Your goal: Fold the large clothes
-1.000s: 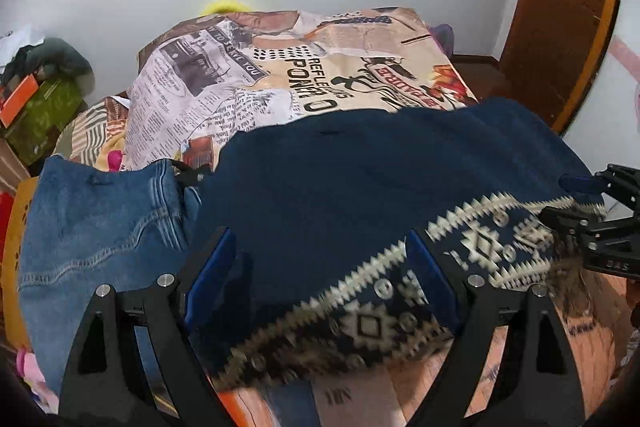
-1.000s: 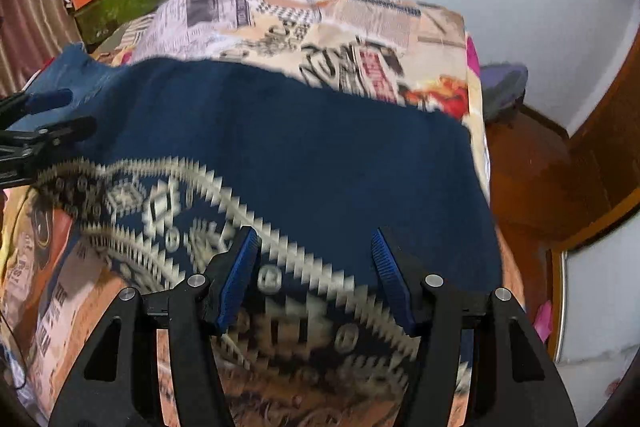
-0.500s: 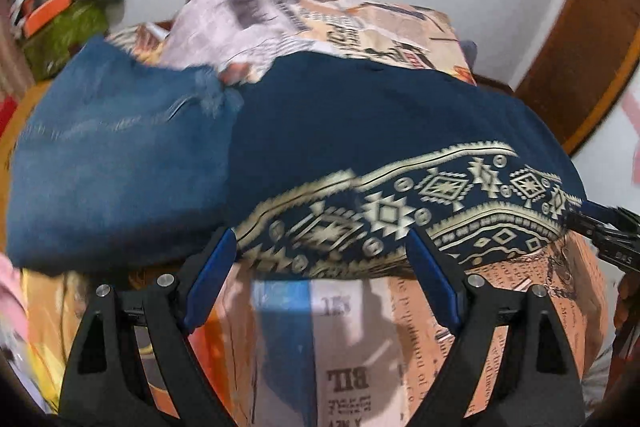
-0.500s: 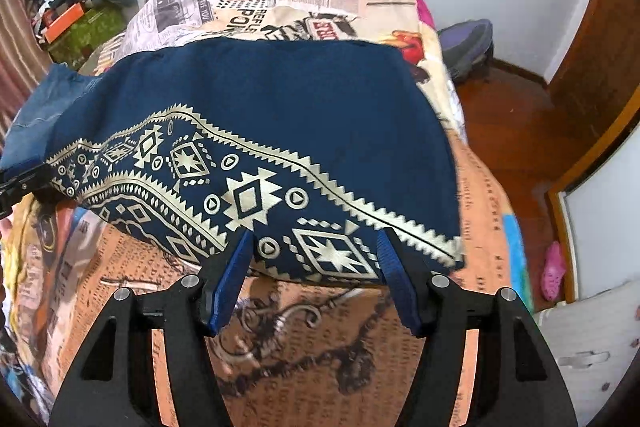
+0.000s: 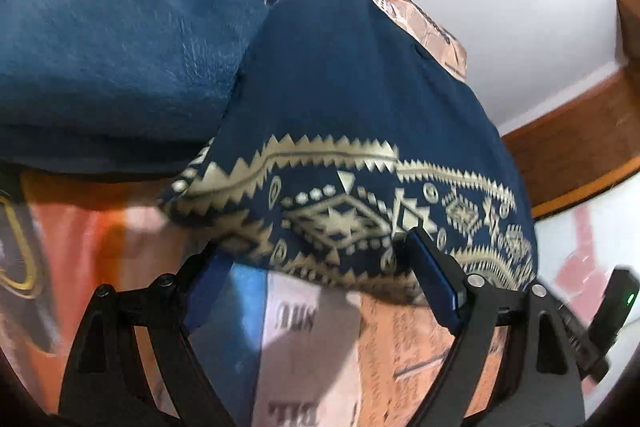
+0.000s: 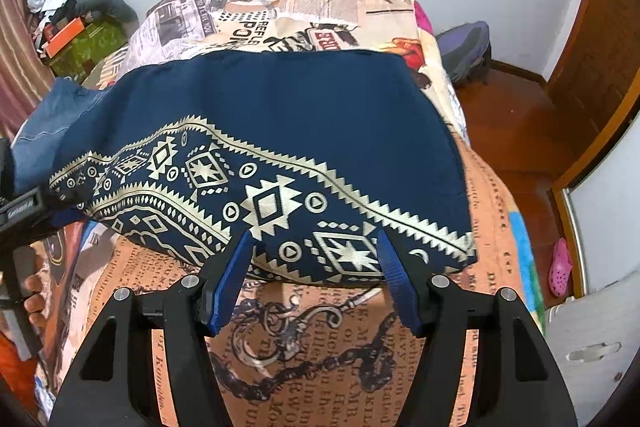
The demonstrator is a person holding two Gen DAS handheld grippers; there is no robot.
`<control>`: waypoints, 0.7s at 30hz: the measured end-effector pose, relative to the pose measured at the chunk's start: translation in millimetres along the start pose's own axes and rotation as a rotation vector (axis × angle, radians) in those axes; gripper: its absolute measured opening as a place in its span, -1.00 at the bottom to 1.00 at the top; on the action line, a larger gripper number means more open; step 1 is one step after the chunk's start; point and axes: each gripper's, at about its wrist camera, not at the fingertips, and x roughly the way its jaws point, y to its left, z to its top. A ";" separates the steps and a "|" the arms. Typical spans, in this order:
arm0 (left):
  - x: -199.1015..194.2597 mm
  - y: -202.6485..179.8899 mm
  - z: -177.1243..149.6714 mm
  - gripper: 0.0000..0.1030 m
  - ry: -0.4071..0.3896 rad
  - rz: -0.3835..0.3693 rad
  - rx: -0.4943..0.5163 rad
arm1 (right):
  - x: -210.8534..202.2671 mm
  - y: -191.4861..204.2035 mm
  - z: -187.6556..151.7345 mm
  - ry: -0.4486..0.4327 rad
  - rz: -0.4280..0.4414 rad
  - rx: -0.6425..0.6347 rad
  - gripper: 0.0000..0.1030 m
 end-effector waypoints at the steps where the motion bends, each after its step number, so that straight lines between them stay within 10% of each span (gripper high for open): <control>1: 4.2 2.9 2.5 0.68 -0.003 -0.011 -0.023 | 1.4 0.7 0.3 0.001 0.001 -0.001 0.17; 11: 23.3 -3.9 22.1 0.62 -0.082 -0.014 -0.075 | 10.0 5.6 1.7 0.001 -0.027 -0.022 0.17; 21: -7.5 -51.4 13.1 -0.58 -0.156 0.086 -0.010 | -0.7 9.3 4.5 -0.010 -0.015 -0.027 0.17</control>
